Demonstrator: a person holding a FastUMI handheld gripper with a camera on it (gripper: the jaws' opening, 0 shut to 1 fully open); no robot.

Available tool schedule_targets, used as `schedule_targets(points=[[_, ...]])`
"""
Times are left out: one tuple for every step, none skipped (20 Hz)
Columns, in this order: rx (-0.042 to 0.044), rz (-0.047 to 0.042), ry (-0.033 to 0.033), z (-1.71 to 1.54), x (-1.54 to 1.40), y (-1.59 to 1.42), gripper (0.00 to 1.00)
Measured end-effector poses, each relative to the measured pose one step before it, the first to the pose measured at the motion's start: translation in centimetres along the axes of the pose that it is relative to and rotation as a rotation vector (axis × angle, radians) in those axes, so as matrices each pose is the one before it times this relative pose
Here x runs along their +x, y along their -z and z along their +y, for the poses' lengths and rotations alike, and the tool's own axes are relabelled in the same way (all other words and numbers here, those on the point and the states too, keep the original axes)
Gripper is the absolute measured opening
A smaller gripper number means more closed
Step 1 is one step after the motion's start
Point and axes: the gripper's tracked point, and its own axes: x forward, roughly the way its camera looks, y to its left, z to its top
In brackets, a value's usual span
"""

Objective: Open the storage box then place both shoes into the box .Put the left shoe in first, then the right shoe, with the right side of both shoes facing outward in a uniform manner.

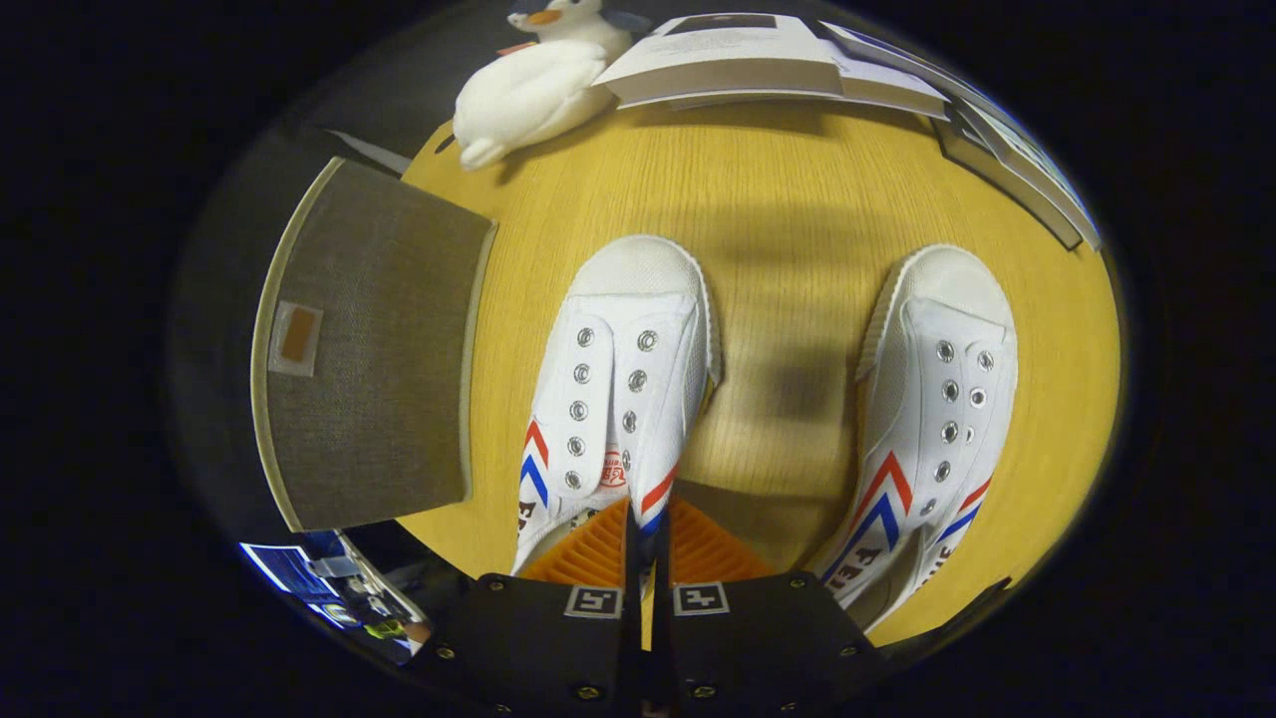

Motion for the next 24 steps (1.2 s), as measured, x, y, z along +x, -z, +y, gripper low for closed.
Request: schedule_targets(points=[[-0.00108,-0.00105,0.00151,-0.086,-0.403,0.002,0.04],[-0.00427,-0.00225,0.0062,-0.031,-0.571,-0.157,0.04],[-0.00065,-0.00435,-0.00026,0.217,-0.531,-0.14,0.04],[-0.00108,-0.00134,-0.00202,0.115,-0.548,-0.11,0.04],[-0.00617,0.00208,-0.00521,0.286,-0.644,-0.01,0.04],[-0.00563,0.00221,-0.00727,0.314,-0.627,-0.034,0.04],[0.00168,0.00307,-0.01263,0.304,-0.47,0.055,0.04],[0.00562,0.00012,-0.01261,0.38,-0.504,-0.035,0.04],[0.00305,-0.00492,-0.00854,0.235,-0.559,-0.077,0.04],[-0.00363,-0.00976,-0.00111,0.267,-0.648,-0.233,0.04],[-0.00498,-0.01039,-0.00048,0.333,-0.752,-0.197,0.04],[-0.00988,-0.00916,-0.003,0.473,-0.853,-0.26,0.04],[-0.0071,-0.01142,-0.00422,0.575,-0.958,-0.292,0.04],[-0.00406,-0.01209,-0.00448,0.537,-0.893,-0.443,0.04],[-0.0032,-0.01238,-0.00757,0.639,-0.858,-0.437,0.04],[-0.00331,-0.01476,-0.00971,0.689,-0.887,-0.511,0.04],[-0.00404,-0.01373,-0.01063,0.807,-0.849,-0.499,0.04],[-0.00388,-0.01407,-0.01306,0.814,-0.782,-0.523,0.04],[-0.00241,-0.01153,-0.01202,0.824,-0.666,-0.566,0.04],[-0.00801,-0.0082,-0.00926,0.799,-0.638,-0.507,0.04],[-0.01208,-0.00942,-0.00369,0.71,-0.606,-0.54,0.04],[-0.01291,-0.00967,-0.00271,0.785,-0.526,-0.493,0.04],[-0.01576,-0.00608,-0.0035,0.887,-0.414,-0.475,0.04],[-0.01239,-0.00445,-0.00509,0.948,-0.299,-0.443,0.04]])
